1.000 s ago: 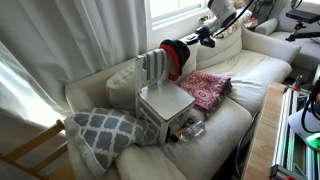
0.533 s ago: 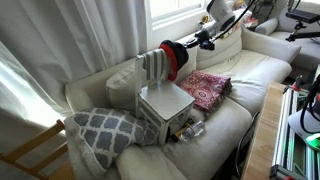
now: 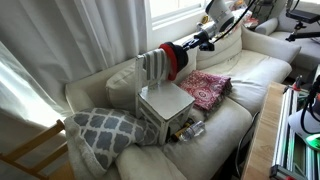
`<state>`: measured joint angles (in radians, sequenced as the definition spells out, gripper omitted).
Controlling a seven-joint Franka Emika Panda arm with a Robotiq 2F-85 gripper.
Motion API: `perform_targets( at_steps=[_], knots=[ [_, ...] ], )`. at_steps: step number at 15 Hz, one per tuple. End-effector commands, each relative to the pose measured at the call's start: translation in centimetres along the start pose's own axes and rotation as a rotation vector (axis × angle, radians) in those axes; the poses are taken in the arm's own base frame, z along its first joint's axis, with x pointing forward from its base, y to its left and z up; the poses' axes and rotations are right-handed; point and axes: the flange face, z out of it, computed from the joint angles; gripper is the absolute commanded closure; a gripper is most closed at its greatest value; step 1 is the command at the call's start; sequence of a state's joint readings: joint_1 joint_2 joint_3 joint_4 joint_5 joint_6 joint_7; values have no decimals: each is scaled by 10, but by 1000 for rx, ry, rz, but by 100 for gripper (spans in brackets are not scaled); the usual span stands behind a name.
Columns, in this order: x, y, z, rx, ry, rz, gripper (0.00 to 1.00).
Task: Put the black hat on the orange hat
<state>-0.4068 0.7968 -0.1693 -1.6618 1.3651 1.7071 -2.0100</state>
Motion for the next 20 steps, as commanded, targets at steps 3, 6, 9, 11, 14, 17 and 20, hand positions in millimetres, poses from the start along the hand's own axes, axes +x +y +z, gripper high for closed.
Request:
perform_targets(
  at_steps=[3,6,9,11,14,17,20],
  knots=[
    [12,5,-19,-39,-55,47,0],
    [21,5,-28,-64,-72,62,0],
    [39,-1,-34,-101,-72,72,0],
    [56,-13,-32,-137,-88,72,0],
    [81,-31,-24,-205,-144,63,0],
    [97,-50,-3,-251,-215,52,0],
    [106,-64,22,-279,-262,64,0]
  ],
)
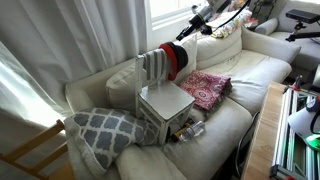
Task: Put the black hat on the orange hat
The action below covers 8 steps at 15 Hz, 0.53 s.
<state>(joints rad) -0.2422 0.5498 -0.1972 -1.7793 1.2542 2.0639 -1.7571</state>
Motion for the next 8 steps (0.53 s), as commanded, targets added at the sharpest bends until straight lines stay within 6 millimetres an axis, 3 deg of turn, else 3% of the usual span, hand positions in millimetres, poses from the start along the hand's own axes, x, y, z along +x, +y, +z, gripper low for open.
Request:
perform_targets(
  at_steps=[1,8],
  knots=[
    [8,-30,15,-35,-59,23,0],
    [17,-55,46,-83,-92,19,0]
  ],
)
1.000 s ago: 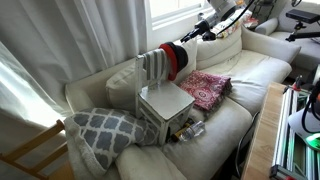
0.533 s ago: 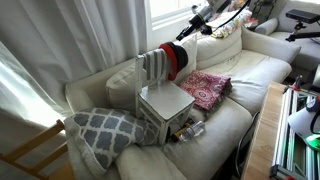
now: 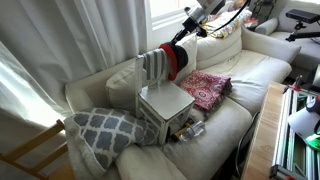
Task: Put the black hat on the orange hat
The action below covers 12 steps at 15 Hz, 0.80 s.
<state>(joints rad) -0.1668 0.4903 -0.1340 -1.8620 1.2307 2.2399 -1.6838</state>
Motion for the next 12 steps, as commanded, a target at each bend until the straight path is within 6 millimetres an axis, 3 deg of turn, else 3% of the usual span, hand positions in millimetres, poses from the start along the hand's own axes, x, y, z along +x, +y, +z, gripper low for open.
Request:
perform_targets(
  at_steps=[1,3,6,8,9,12],
  knots=[
    [-5,-14,6,-37,-31,9,0],
    [-3,-17,9,-66,-31,-2,2],
    [-2,-23,14,-94,-35,-6,16],
    [0,-28,16,-99,-31,-7,20],
    [2,-29,16,-102,-25,-5,34],
    [5,-34,15,-103,-20,-8,45]
  ],
)
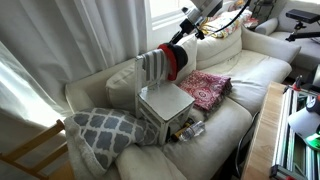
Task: Put the black hat on the orange hat
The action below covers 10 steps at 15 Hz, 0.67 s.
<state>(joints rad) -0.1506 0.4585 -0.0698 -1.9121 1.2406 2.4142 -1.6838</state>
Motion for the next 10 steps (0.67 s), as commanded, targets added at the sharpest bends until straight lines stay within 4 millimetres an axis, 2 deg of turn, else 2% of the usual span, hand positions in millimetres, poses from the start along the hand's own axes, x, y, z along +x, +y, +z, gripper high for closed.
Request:
perform_targets(
  at_steps=[1,2,4,7,10],
  knots=[
    [-3,-13,-2,-9,1,11,50],
    [-2,-14,-3,-10,1,11,47],
    [-2,-15,-4,-16,1,12,23],
    [-2,-19,-4,-12,4,14,3],
    [-2,-23,-6,-14,2,12,0]
  ],
)
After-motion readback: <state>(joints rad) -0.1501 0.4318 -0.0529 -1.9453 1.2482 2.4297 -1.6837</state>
